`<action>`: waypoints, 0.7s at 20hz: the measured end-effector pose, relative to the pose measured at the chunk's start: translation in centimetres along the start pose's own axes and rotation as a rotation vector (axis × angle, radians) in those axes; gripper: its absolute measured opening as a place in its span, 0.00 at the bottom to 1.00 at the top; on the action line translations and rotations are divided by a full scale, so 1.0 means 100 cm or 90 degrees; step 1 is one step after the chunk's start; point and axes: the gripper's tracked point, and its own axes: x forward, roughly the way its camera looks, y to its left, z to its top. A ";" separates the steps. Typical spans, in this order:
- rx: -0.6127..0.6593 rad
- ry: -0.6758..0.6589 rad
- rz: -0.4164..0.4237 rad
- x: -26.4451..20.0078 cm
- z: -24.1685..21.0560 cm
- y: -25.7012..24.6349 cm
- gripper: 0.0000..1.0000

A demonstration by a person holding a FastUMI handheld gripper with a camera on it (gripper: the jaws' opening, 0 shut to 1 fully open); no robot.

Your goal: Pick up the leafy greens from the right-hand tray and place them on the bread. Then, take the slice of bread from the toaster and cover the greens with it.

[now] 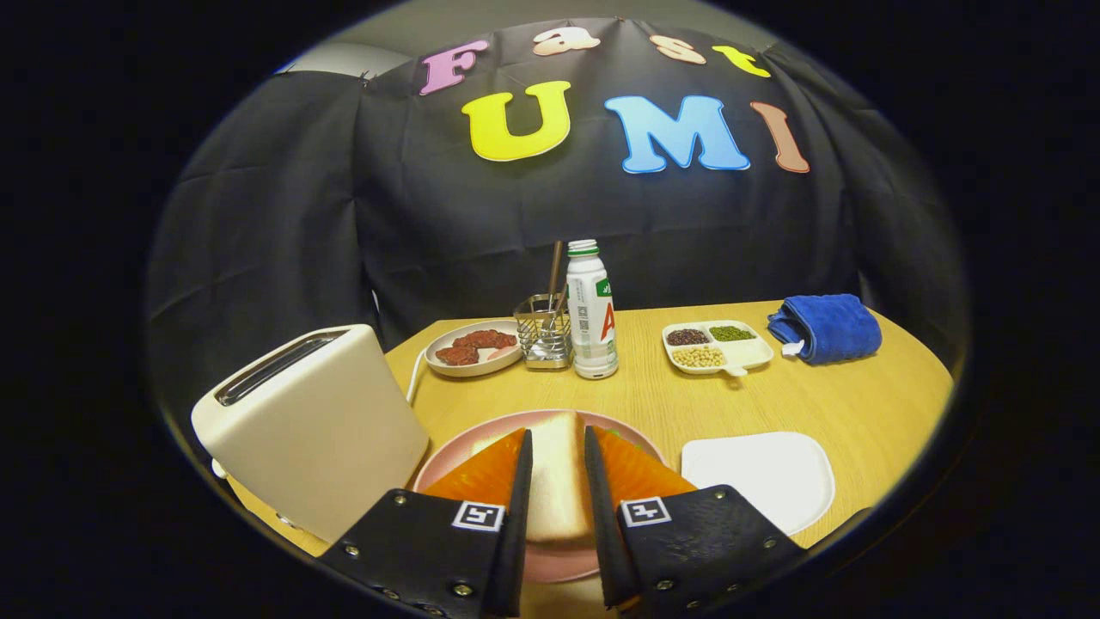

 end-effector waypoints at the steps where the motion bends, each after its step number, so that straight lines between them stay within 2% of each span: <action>1: 0.003 -0.006 -0.005 -0.002 0.004 -0.006 0.35; 2: 0.006 -0.017 -0.001 -0.003 0.009 -0.010 0.38; 4: 0.011 -0.043 0.001 -0.011 0.022 -0.022 0.52; 7: 0.011 -0.084 -0.005 -0.033 0.046 -0.050 0.52; 14: -0.056 -0.155 -0.047 -0.081 0.074 -0.148 0.52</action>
